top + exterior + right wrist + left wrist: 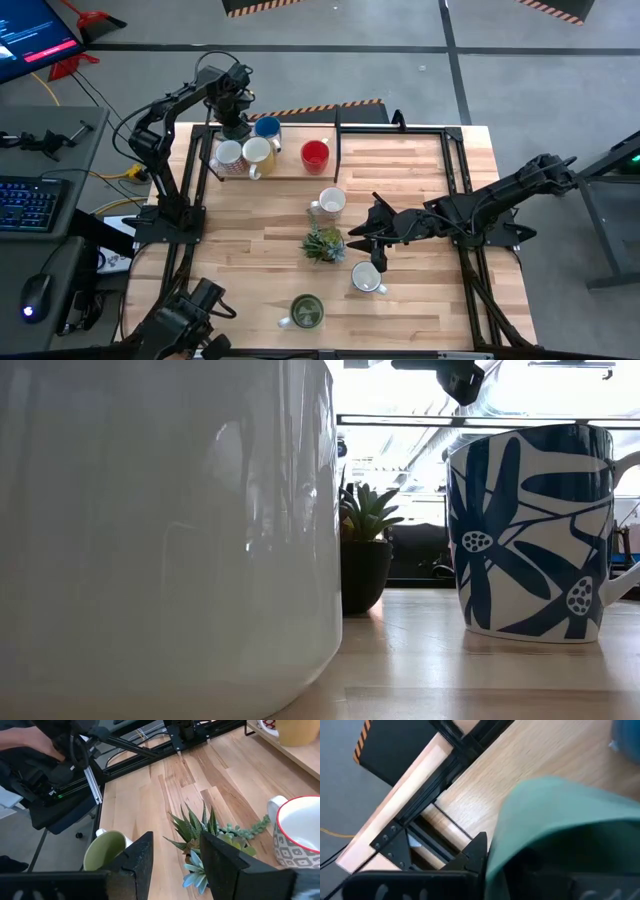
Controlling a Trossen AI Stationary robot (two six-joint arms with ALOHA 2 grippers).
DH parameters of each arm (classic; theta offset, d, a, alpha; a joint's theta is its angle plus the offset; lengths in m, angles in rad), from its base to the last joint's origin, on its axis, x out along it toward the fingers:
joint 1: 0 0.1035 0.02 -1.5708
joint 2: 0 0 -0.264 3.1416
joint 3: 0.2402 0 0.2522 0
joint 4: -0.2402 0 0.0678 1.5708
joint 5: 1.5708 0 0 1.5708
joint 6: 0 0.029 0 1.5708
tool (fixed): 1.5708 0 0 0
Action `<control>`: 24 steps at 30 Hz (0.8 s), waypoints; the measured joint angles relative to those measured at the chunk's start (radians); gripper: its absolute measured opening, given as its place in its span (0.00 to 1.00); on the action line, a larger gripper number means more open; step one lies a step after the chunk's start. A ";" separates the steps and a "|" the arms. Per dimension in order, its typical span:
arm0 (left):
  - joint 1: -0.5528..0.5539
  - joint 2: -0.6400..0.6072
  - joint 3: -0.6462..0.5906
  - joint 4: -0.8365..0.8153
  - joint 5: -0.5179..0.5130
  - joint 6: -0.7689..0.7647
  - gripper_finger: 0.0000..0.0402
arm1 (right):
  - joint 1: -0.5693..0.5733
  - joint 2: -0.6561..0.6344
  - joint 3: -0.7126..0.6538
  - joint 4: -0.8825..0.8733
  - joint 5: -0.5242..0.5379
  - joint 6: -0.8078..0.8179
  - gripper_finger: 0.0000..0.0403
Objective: Place coffee mugs
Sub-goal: Put the light green mug on the shelf, then move the blue patterned mug to the top center of the table
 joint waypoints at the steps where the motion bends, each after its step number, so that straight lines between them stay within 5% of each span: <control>1: 0.000 0.000 0.000 0.004 0.001 0.000 0.12 | 0.000 0.000 0.000 0.000 0.000 0.000 0.34; 12: 0.000 -0.045 -0.002 0.033 0.026 0.019 0.15 | 0.000 0.000 0.000 0.000 0.000 -0.001 0.34; 24: 0.000 -0.087 -0.001 0.032 0.041 0.019 0.31 | 0.000 0.000 0.000 0.000 -0.016 -0.001 0.34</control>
